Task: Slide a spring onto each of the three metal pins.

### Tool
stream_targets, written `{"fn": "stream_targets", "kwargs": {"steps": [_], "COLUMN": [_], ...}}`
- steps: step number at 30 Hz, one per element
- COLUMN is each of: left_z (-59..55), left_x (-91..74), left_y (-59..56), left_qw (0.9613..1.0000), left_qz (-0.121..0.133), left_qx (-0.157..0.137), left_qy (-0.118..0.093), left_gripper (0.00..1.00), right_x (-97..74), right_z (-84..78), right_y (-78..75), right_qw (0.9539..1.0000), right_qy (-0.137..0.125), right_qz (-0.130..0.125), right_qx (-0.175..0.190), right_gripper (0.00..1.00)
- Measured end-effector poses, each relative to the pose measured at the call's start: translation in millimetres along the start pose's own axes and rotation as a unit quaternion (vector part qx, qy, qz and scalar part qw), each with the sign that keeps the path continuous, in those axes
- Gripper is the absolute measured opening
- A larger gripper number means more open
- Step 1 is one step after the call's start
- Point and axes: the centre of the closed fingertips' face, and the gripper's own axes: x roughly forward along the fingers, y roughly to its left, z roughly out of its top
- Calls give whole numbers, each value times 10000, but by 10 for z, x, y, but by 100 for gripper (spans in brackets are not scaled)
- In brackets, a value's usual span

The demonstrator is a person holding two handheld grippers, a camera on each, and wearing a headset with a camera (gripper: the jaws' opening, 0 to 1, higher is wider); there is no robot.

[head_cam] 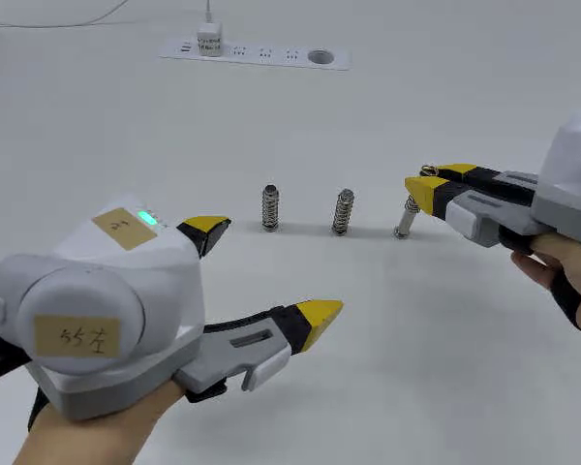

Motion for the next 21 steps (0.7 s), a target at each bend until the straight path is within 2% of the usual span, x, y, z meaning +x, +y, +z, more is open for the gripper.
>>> {"fn": "stream_targets", "kwargs": {"steps": [21], "left_z": [-5], "left_x": [1], "left_y": [-8], "left_qw": [10000], "left_qz": [-20], "left_qx": [-15], "left_qy": [22], "left_gripper": [74], "right_x": [107], "right_z": [-282], "right_y": [-10], "right_qw": [9990], "right_qy": [408], "right_qz": [-18], "right_qx": [-186], "right_gripper": [12]}}
